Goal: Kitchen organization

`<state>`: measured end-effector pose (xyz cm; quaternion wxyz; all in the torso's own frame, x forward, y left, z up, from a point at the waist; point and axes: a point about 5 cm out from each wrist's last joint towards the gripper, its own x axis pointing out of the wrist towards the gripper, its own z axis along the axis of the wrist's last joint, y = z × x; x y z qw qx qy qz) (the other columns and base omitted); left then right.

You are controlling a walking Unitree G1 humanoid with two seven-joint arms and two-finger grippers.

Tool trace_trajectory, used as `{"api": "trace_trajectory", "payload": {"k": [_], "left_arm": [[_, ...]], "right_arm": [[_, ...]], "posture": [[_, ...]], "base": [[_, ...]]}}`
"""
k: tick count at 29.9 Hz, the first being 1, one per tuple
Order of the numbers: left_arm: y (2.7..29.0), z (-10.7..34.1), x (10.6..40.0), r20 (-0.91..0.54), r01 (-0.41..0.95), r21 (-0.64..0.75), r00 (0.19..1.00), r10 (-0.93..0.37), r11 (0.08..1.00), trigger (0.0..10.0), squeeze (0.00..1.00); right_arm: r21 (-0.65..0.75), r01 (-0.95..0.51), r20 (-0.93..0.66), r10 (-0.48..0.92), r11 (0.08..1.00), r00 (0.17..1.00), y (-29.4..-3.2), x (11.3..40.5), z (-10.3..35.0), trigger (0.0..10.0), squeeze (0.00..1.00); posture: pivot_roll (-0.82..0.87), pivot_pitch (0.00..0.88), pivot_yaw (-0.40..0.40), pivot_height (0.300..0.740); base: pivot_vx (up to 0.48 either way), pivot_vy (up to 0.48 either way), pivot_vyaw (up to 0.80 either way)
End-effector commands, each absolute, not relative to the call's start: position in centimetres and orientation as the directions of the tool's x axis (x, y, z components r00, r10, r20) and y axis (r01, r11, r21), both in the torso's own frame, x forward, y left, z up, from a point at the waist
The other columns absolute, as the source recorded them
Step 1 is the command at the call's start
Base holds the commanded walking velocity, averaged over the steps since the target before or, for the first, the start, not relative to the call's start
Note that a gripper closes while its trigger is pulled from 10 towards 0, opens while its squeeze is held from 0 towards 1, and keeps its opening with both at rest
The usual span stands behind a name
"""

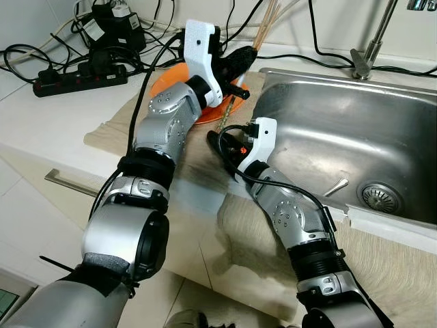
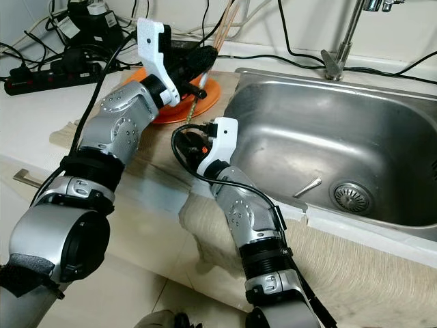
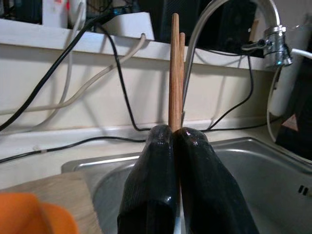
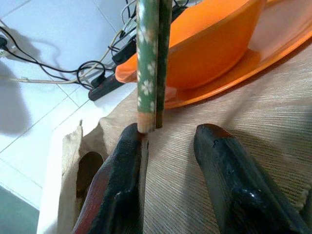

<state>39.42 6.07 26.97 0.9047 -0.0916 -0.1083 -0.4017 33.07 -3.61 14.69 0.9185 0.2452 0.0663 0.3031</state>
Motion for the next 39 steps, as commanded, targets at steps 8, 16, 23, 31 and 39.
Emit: {"api": "trace_trajectory", "payload": {"k": [8, 16, 23, 31, 39], "left_arm": [[6.3, 26.2, 39.2, 0.23, 0.747, -0.037, 0.652, -0.722, 0.663, 0.0, 0.0], [6.8, 25.5, 39.5, 0.21, 0.72, -0.033, 0.683, -0.7, 0.693, 0.0, 0.0], [6.7, 25.2, 39.4, 0.211, 0.727, -0.049, 0.678, -0.704, 0.685, 0.0, 0.0], [6.1, 25.2, 39.0, 0.219, 0.752, -0.062, 0.652, -0.726, 0.657, 0.0, 0.0], [5.7, 24.7, 38.7, 0.205, 0.766, -0.049, 0.636, -0.744, 0.642, 0.0, 0.0]], "right_arm": [[0.503, -0.568, 0.076, 0.621, 0.652, 0.78, -1.6, 32.7, 15.8, 10.0, 0.0], [0.497, -0.581, 0.091, 0.627, 0.645, 0.773, -1.7, 32.6, 16.2, 10.0, 0.0], [0.504, -0.576, 0.104, 0.617, 0.643, 0.78, -1.8, 32.8, 16.7, 10.0, 0.0], [0.484, -0.558, 0.099, 0.591, 0.674, 0.8, -1.7, 33.2, 16.8, 10.0, 0.0], [0.465, -0.55, 0.089, 0.582, 0.694, 0.808, -1.7, 33.3, 16.6, 10.0, 0.0]], "posture": [[0.07, 0.036, 0.098, 0.74], [0.07, 0.035, 0.095, 0.74], [0.07, 0.032, 0.095, 0.74], [0.07, 0.028, 0.095, 0.74], [0.07, 0.023, 0.091, 0.74]], "base": [[0.0, 0.0, 0.0], [0.0, 0.0, 0.0], [0.0, 0.0, 0.0], [0.0, 0.0, 0.0], [0.0, 0.0, 0.0]]}}
